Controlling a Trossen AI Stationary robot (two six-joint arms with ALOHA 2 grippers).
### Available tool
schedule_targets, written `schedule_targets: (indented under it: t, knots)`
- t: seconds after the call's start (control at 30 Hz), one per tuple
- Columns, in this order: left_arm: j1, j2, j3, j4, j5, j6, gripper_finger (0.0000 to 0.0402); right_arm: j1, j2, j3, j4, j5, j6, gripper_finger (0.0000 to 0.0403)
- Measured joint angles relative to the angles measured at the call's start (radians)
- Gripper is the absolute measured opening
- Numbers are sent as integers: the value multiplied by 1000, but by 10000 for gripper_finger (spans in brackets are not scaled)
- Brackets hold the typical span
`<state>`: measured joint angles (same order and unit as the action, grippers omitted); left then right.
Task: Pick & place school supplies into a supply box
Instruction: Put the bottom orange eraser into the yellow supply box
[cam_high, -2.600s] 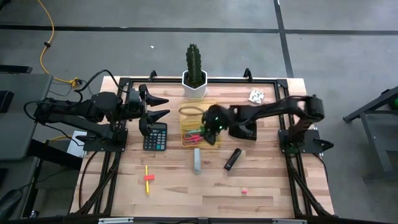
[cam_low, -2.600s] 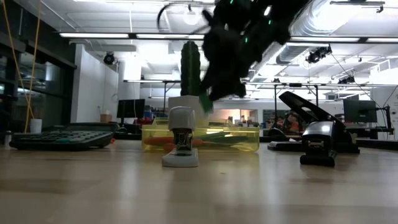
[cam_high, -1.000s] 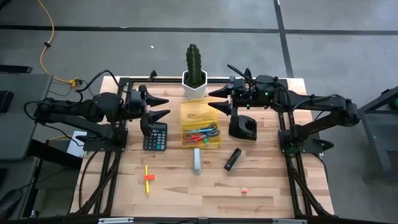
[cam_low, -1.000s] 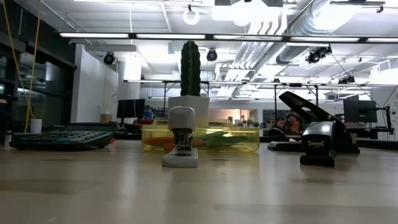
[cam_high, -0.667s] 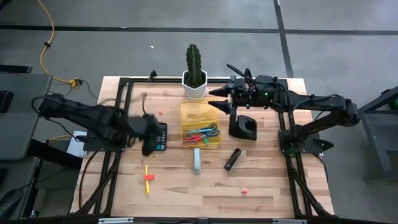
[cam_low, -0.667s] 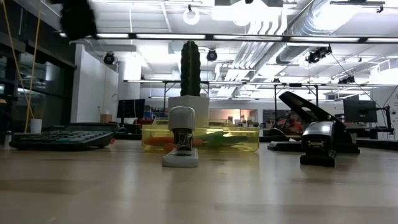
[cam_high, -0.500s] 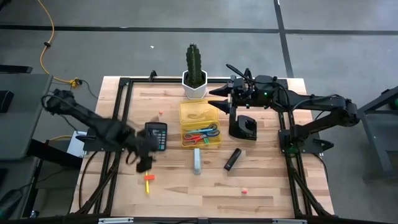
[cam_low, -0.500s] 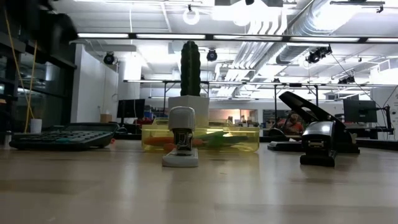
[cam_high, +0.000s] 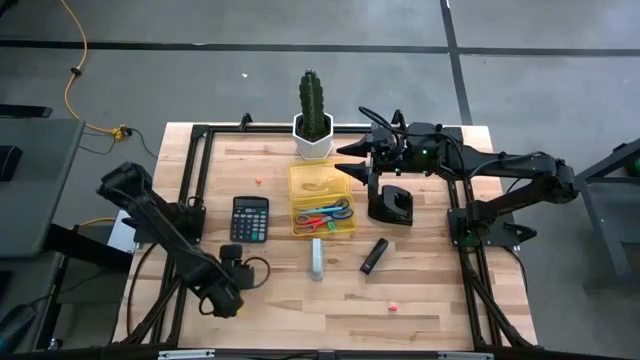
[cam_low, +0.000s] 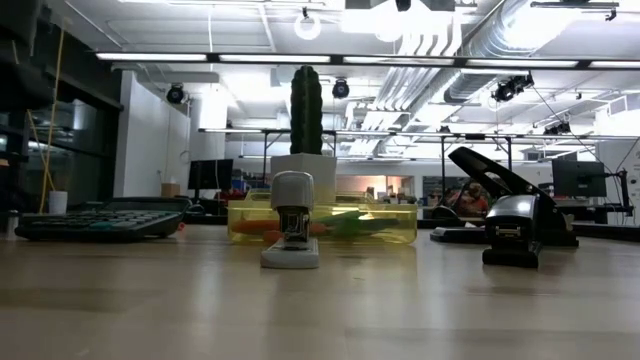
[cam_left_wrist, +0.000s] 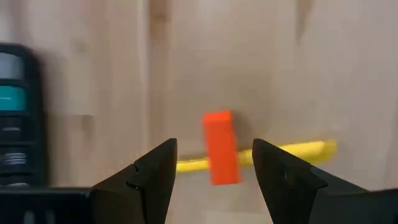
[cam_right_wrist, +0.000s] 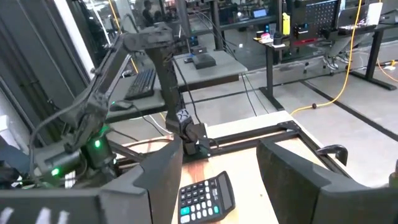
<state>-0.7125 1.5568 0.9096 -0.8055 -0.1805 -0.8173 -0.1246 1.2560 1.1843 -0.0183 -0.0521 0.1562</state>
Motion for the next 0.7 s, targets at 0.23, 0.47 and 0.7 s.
schedule_targets:
  t: [0.23, 0.47, 0.7]
  knots:
    - [8, 80, 0, 78, 58, -36, 200, 0, 0, 0, 0, 0, -4, 200]
    - [20, 104, 0, 69, 41, -115, 200, 0, 0, 0, -1, 0, 0, 200]
    - [19, 104, -7, 79, 90, -97, 200, 0, 0, 0, -3, 0, 0, 200]
